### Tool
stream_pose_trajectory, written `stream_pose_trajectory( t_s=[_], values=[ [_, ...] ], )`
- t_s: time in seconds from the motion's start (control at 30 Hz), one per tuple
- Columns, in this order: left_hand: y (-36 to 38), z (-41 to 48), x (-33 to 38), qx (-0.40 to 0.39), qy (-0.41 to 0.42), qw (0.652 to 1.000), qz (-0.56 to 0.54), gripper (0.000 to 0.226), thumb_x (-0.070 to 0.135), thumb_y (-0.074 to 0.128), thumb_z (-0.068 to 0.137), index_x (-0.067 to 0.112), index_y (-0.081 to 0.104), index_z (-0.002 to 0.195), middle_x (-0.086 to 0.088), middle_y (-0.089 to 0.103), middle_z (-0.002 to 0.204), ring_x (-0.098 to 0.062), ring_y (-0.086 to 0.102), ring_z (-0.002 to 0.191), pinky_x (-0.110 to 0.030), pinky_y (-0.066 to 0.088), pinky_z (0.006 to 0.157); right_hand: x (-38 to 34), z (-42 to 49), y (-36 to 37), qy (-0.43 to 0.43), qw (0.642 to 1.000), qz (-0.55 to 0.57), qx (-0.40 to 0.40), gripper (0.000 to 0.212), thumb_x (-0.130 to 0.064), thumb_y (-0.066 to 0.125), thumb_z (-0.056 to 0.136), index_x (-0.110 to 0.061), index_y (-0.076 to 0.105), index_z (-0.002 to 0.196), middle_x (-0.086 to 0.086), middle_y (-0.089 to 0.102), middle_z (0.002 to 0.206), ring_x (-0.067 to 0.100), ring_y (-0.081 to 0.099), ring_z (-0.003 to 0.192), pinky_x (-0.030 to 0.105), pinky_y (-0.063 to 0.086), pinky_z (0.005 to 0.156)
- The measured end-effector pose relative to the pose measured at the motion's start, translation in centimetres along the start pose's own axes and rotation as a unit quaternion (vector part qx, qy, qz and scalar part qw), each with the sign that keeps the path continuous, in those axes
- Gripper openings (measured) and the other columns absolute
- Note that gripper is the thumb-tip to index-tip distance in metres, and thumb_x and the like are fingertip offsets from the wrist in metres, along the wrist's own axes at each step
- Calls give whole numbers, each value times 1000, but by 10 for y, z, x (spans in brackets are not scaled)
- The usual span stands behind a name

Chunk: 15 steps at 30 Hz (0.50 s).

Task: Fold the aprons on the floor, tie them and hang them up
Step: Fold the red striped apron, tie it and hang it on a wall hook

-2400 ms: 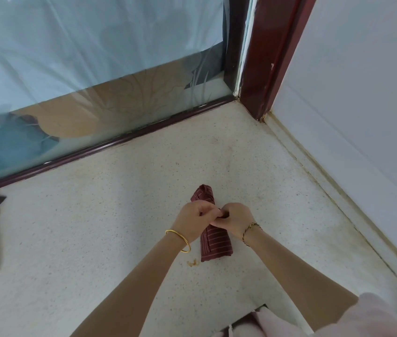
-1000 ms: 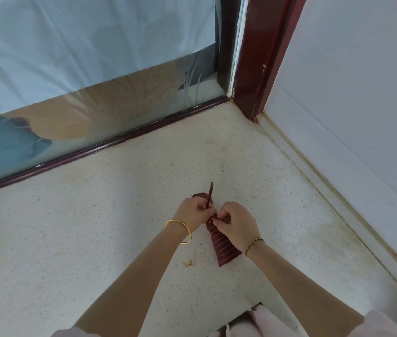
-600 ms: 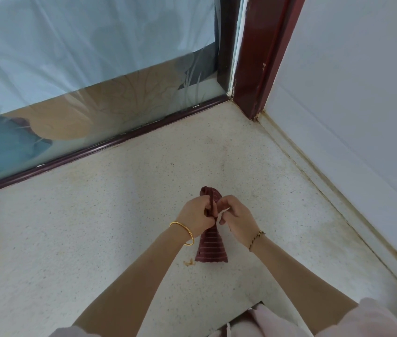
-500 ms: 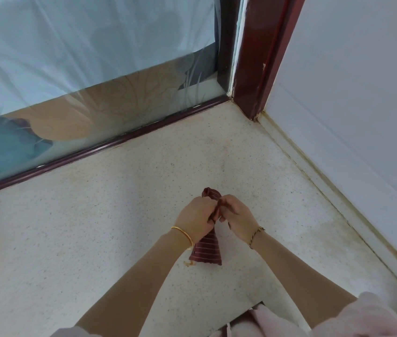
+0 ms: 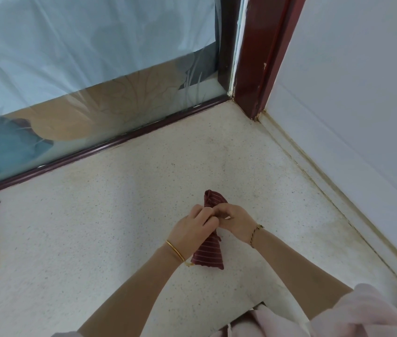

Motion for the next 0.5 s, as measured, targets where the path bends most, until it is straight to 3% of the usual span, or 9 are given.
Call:
stream_pose_trajectory(
  t_s=[0.13, 0.23, 0.33, 0.5],
  values=[
    [2, 0, -14, 11, -65, 997, -28, 10, 12, 43, 82, 14, 46, 90, -2, 52, 91, -17, 47, 80, -22, 50, 48, -2, 4, 1, -15, 995, -98, -25, 8, -8, 57, 90, -13, 62, 91, -3, 59, 87, 4, 54, 77, 14, 46, 73],
    [0, 5, -31, 10, -163, 982, -93, 3, 12, 50, 82, 11, 51, 84, -3, 57, 81, -20, 52, 74, -32, 52, 53, -7, 11, 2, -21, 985, -171, -16, 19, -4, 48, 88, -15, 46, 73, 1, 46, 74, 12, 42, 68, 26, 37, 63],
    [3, 6, -35, -16, -205, 968, -144, 6, 6, 60, 84, 6, 55, 83, -6, 57, 85, -23, 51, 80, -33, 47, 67, 0, 16, 5, 13, 987, -159, -32, 25, -4, 42, 89, -14, 40, 66, 2, 42, 69, 12, 37, 63, 26, 33, 60],
    [5, 4, -33, -20, -224, 963, -151, 6, 5, 58, 86, 7, 52, 86, -6, 56, 91, -20, 48, 86, -31, 45, 73, 25, 16, 7, 88, 995, -38, -34, 33, -19, 44, 94, -14, 43, 62, 1, 44, 64, 16, 38, 63, 29, 35, 63]
  ],
)
Point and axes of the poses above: each hand's wrist, its own z-axis towards the middle knuckle, its own y-axis out of the palm, x = y × z, the point moved 10 cm from there along z, towards the middle knuckle
